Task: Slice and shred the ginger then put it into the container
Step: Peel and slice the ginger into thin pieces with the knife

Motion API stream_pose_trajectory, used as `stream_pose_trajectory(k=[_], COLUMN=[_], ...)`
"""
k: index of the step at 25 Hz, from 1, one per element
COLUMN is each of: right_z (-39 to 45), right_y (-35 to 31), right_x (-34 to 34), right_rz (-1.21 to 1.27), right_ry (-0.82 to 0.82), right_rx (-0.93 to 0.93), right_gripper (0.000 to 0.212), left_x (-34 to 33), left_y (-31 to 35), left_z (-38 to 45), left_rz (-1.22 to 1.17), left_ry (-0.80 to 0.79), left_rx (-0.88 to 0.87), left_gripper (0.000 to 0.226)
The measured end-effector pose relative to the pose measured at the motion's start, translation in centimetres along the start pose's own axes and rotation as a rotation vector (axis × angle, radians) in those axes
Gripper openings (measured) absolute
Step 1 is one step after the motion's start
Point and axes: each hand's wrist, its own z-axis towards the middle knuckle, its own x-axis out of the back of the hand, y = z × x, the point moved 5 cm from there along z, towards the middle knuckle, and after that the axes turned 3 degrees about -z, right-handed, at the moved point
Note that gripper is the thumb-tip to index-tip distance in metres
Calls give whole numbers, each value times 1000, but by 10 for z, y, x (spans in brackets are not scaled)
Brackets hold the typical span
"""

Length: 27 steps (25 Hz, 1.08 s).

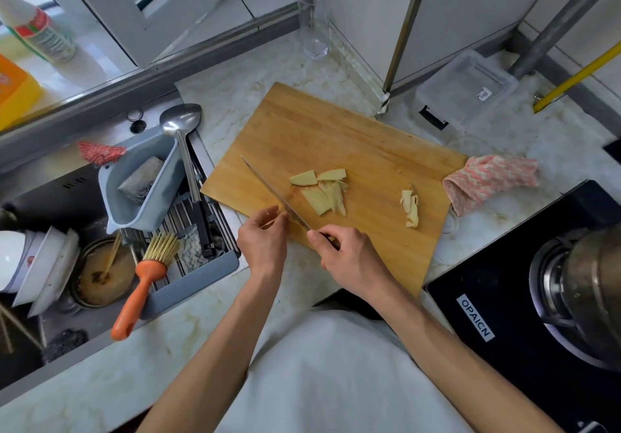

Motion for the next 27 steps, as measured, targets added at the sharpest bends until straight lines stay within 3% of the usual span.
stream_pose_trajectory(k=[12,27], right_z=[-3,8], right_y=[-7,-6], right_x=[5,3], right_rz=[-161,-149], right_ry=[17,-6], right_rx=[110,79], right_gripper=[43,45], left_x=[-9,-12], left_y=[-9,-12], left_z=[1,2], left_rz=[-179,-137], left_ry=[22,76], left_rx=[206,185], left_gripper=[11,13])
